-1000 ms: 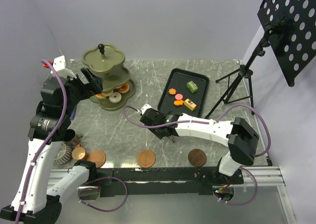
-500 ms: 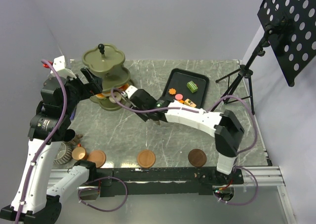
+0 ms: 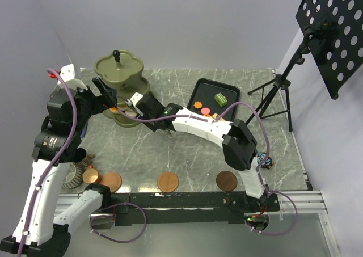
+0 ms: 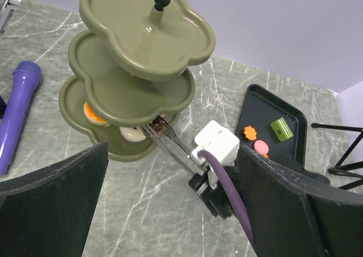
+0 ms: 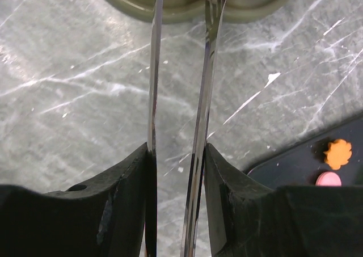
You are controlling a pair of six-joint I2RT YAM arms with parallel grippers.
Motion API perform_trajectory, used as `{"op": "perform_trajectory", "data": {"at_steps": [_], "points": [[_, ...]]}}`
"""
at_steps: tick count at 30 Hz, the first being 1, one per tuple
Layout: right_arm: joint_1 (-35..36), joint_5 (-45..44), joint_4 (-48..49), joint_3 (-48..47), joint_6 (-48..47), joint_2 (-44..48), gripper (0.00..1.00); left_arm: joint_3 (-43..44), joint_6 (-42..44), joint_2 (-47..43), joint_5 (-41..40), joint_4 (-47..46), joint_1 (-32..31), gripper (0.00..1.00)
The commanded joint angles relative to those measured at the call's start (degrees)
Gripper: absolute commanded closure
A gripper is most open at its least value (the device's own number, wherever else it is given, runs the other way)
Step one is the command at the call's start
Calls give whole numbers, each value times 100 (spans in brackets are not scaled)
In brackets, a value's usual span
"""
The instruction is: Serve the afternoon tea
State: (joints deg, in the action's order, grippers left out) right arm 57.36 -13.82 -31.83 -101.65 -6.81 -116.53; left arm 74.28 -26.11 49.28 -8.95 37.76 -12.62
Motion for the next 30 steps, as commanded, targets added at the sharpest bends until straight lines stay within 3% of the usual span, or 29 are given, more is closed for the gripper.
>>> {"op": "perform_trajectory", "data": {"at_steps": [1, 11, 24, 30], "points": [[-120, -6, -15, -487, -75, -194, 64, 201, 124, -94, -89, -67, -12, 0], [-173, 108, -68, -628, -136, -423, 59, 201, 106, -94, -54, -93, 5, 0], [-182, 47, -69, -769, -163, -467, 39, 175, 106, -111, -45, -93, 5, 0], [-173, -41, -7, -646, -102, -222, 35, 175, 106, -111, -63, -84, 5, 0]]}}
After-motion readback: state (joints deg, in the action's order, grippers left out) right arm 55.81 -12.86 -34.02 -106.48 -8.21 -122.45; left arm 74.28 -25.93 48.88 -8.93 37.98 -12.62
